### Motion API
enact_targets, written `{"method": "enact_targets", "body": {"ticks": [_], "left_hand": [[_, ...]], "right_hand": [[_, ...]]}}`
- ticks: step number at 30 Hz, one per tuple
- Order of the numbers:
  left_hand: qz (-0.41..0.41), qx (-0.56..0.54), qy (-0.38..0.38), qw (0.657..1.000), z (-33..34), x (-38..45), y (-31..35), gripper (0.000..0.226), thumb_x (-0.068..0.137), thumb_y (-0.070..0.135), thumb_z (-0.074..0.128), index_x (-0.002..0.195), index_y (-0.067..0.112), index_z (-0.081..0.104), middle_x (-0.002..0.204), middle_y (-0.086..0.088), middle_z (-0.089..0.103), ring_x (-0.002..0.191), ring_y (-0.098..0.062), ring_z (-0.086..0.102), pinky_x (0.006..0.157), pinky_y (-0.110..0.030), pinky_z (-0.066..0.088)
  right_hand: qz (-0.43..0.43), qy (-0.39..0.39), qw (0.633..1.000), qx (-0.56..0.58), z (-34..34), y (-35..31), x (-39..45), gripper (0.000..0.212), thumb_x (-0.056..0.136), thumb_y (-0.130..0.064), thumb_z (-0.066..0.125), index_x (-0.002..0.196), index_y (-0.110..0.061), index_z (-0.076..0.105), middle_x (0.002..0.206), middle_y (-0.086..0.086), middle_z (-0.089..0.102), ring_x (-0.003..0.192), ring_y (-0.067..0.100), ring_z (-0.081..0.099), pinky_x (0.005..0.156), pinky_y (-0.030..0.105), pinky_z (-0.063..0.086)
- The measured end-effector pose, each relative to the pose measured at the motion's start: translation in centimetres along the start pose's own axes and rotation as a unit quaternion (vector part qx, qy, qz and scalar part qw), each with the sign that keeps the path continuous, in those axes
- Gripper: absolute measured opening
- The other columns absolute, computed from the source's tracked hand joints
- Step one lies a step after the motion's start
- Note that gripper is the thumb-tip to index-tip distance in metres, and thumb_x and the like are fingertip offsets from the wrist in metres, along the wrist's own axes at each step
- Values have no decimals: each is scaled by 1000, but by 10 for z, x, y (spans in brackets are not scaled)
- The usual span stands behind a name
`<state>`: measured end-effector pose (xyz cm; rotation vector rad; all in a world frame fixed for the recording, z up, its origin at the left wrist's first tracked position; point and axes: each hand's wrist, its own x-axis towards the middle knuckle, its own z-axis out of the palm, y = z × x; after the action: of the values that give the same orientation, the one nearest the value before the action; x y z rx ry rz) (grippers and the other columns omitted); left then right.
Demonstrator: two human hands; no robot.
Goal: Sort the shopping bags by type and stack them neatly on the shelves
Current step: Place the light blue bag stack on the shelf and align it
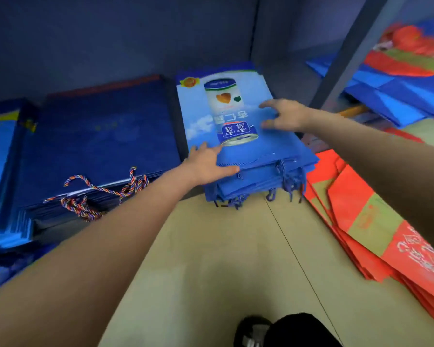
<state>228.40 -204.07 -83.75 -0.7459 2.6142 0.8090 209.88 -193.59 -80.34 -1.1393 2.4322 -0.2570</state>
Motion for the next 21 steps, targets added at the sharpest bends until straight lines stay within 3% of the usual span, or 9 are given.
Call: {"method": "enact_targets", "body": {"ticks": [3, 6, 9, 14, 18, 21], "left_hand": [[-29, 85, -72, 993, 19, -4, 1, 111, 72, 60, 67, 150, 25, -5, 156, -11, -17, 142, -38, -15, 115, -54, 12], [-38, 187, -70, 979, 33, -1, 4, 127, 68, 58, 73, 147, 22, -20, 152, -14, -27, 139, -44, -19, 110, -61, 10], [-53, 236, -15, 970, 49, 1, 10, 127, 70, 60, 70, 145, 17, -23, 152, -18, -26, 136, -51, -17, 110, -62, 5], [-64, 302, 33, 951, 58, 6, 10, 122, 73, 65, 63, 146, 16, -21, 153, -21, -20, 137, -54, -9, 111, -59, 6], [-61, 305, 80, 947, 33, 28, 7, 111, 73, 64, 63, 149, 24, -8, 154, -14, 7, 135, -44, 19, 109, -49, 19], [-44, 311, 72, 947, 21, 35, 4, 111, 71, 62, 68, 149, 28, -5, 147, -9, 19, 132, -40, 23, 104, -46, 27]], "right_hand": [[-63, -61, 996, 13, 10, 15, -31, 87, 79, -41, 70, 148, -26, 19, 154, 9, 19, 141, 23, 21, 110, 27, 19], [-77, -108, 953, -272, 35, 35, -53, 124, 62, -62, 74, 146, -36, -14, 156, 10, -13, 144, 31, -3, 115, 46, 6], [-77, -75, 919, -378, 66, 47, -51, 138, 59, -65, 73, 136, -32, -37, 152, 12, -26, 142, 41, -6, 114, 55, 6], [-99, -20, 906, -410, 80, 34, -23, 138, 61, -60, 76, 139, -31, -34, 152, 14, -24, 140, 47, 2, 110, 62, 12], [-78, -2, 919, -387, 48, 24, 6, 130, 61, -61, 75, 145, -33, -20, 156, 11, -9, 139, 41, 13, 110, 61, 11], [-53, -4, 927, -370, 41, 21, 12, 127, 61, -58, 77, 147, -35, -13, 156, 9, -7, 139, 39, 15, 111, 60, 9]]}}
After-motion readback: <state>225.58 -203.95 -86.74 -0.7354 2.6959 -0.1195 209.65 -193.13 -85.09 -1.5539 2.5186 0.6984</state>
